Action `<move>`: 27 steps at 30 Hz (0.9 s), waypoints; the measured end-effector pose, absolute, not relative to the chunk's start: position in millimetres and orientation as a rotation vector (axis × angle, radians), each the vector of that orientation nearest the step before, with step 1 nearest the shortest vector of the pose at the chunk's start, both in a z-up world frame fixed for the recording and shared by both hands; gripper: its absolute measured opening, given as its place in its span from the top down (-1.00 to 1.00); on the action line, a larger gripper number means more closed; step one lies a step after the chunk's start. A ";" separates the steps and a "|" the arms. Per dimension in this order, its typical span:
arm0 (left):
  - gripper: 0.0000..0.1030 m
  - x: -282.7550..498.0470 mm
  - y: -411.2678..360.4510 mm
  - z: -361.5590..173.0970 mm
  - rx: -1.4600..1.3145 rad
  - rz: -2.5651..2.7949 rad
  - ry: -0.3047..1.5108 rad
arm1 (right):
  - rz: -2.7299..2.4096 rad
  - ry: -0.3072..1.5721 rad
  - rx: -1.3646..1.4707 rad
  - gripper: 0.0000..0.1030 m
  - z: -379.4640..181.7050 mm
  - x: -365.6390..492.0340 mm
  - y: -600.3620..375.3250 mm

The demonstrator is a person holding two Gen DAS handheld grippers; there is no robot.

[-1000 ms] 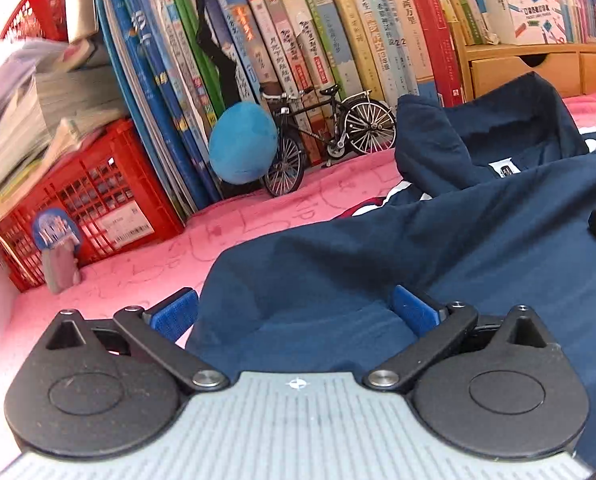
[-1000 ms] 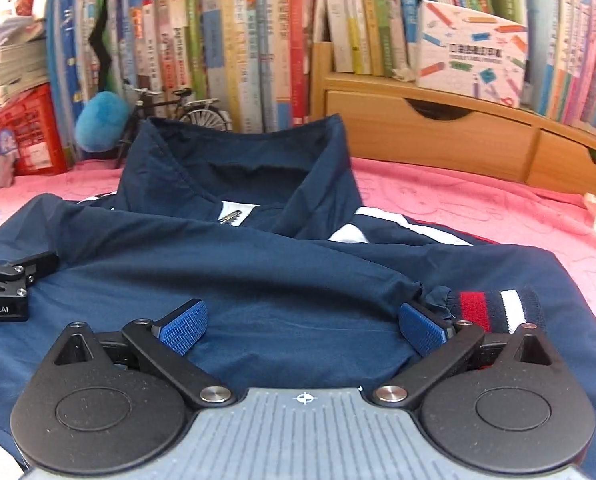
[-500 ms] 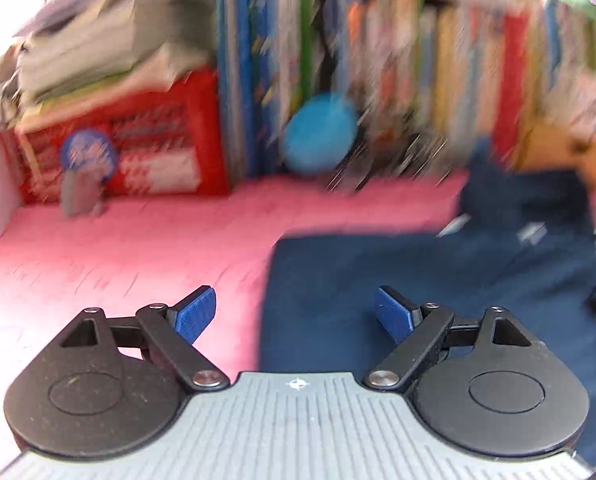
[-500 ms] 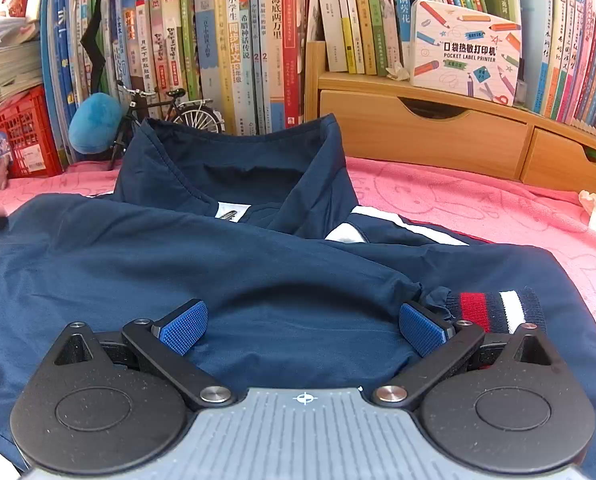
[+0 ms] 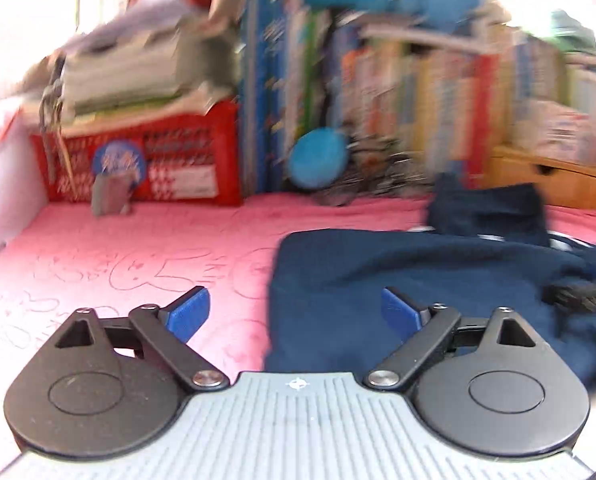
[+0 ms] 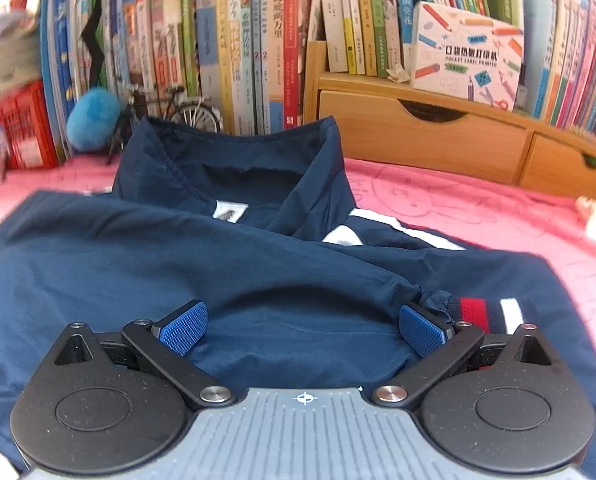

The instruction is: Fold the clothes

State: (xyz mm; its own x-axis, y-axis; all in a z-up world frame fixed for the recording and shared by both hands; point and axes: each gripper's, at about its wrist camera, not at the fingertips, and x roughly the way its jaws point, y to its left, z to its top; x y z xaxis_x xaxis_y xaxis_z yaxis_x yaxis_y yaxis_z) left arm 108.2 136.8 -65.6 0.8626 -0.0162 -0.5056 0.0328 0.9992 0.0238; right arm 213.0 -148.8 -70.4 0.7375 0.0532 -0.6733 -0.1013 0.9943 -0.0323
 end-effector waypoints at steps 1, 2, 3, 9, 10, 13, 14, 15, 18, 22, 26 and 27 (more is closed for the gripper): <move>-0.93 94.6 136.0 -68.2 0.046 -0.049 0.526 | 0.094 0.732 -0.056 -0.97 -63.9 205.1 -150.6; -0.93 85.1 135.7 -74.3 0.067 -0.061 0.539 | 0.120 0.716 -0.031 -0.97 -57.0 194.4 -154.2; -0.93 77.5 135.4 -81.9 0.093 -0.064 0.558 | 0.160 0.703 -0.004 -0.99 -50.8 181.5 -159.5; -0.99 66.1 153.1 -106.4 0.111 0.033 0.677 | 0.201 0.725 0.010 -0.99 -45.7 119.3 -205.6; -0.99 63.0 157.0 -105.7 0.103 0.049 0.682 | 0.138 0.747 -0.024 -0.98 -51.6 115.4 -216.3; -0.96 49.8 164.5 -98.6 0.124 0.058 0.670 | -0.024 0.761 -0.082 -0.74 -56.4 98.4 -247.4; -0.96 46.4 168.4 -93.1 0.120 0.040 0.660 | -0.027 0.741 -0.054 -0.75 -50.2 86.3 -257.1; -0.96 43.0 172.2 -87.5 0.115 0.021 0.649 | -0.010 0.714 -0.015 -0.78 -42.8 72.4 -266.1; -0.96 41.9 179.5 -70.8 0.094 -0.032 0.607 | 0.011 0.655 0.037 -0.86 -27.2 50.9 -287.3; -0.90 86.6 161.8 -48.1 0.080 -0.075 0.569 | -0.045 0.630 0.052 -0.72 -12.3 60.3 -302.9; 0.14 145.4 120.8 -35.3 0.094 -0.196 0.555 | 0.041 0.655 0.087 0.11 -4.8 106.0 -280.0; 0.11 160.7 103.0 -38.6 0.108 -0.244 0.567 | 0.075 0.664 0.080 0.18 -4.9 120.2 -267.3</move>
